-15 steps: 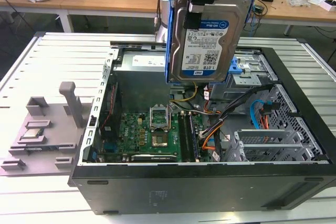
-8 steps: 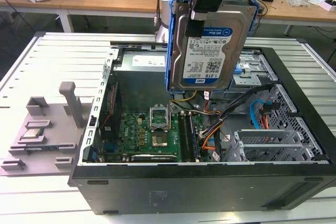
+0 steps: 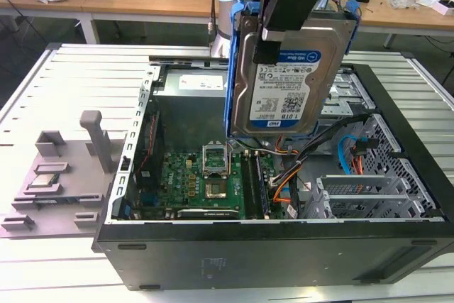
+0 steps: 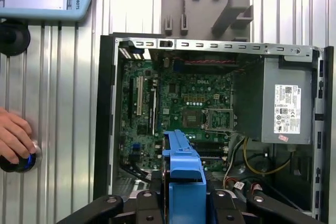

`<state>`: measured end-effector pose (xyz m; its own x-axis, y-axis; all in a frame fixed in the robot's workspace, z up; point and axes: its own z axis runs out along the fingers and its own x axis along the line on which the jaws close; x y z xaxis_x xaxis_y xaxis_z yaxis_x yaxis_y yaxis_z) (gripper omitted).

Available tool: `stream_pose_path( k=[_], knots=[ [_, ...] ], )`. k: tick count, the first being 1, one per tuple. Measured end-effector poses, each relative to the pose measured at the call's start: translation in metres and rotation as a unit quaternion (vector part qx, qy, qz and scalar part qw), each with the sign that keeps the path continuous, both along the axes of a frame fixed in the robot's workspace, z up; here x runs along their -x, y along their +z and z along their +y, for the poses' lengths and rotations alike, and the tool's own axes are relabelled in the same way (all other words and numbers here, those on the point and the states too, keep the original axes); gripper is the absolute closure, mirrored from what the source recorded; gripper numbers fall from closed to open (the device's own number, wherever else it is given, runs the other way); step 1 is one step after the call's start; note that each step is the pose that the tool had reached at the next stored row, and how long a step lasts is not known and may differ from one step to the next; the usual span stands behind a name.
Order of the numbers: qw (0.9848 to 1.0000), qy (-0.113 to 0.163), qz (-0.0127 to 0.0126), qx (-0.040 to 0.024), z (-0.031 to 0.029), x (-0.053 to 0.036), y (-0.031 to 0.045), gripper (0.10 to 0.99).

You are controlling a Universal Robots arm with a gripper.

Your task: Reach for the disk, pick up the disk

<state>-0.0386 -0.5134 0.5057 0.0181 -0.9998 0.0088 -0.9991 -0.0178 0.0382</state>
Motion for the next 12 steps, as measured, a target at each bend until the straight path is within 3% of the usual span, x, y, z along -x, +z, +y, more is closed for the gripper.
stream_pose_path(
  k=[3,6,12],
  knots=[
    [1.0,0.0,0.0,0.0,-0.0094,0.0,0.0,0.718],
    [1.0,0.0,0.0,-0.0001,-0.0315,0.0,0.0,0.718],
    [1.0,0.0,0.0,-0.0001,-0.051,0.0,0.0,0.718]
  ],
)
